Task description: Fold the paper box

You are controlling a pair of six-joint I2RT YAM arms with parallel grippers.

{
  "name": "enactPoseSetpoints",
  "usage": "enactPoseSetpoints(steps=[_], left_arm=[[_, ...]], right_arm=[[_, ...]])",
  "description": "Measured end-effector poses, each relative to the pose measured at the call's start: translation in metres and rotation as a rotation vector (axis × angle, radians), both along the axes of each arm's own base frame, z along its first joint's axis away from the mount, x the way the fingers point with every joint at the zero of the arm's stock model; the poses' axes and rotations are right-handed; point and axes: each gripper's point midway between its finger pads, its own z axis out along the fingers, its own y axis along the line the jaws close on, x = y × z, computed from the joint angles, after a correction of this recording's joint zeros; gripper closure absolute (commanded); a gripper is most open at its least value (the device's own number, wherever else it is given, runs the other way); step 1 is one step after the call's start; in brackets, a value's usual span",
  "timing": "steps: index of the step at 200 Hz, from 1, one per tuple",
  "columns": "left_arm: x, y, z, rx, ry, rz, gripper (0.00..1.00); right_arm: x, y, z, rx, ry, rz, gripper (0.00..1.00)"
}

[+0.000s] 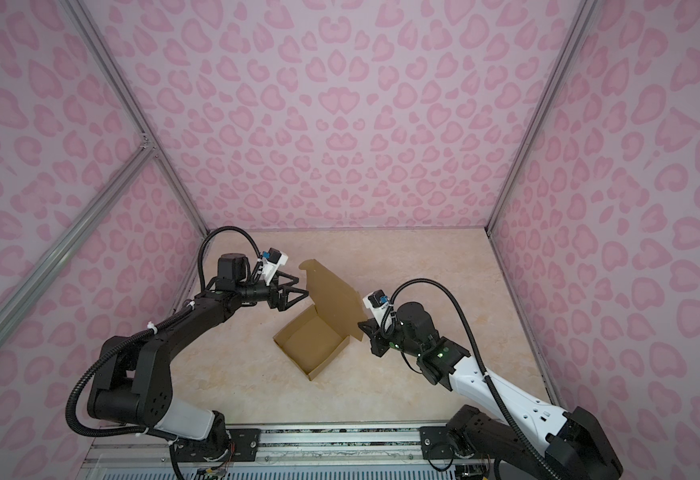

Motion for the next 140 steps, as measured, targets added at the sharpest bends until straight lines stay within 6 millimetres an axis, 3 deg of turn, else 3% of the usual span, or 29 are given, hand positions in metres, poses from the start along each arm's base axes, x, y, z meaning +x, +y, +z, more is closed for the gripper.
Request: enactPoseSetpoints(steps=[51, 140], left_arm=[[0.012, 0.017, -0.003, 0.05, -0.03, 0.083, 0.06], [0.002, 0.008, 0.003, -0.018, 0.008, 0.016, 0.11]], right_arm=[[-0.005, 0.003, 0.004, 0.024, -0.008, 0.029, 1.0], [-0.011, 0.013, 0.003, 0.05, 0.012, 0.094, 1.0]])
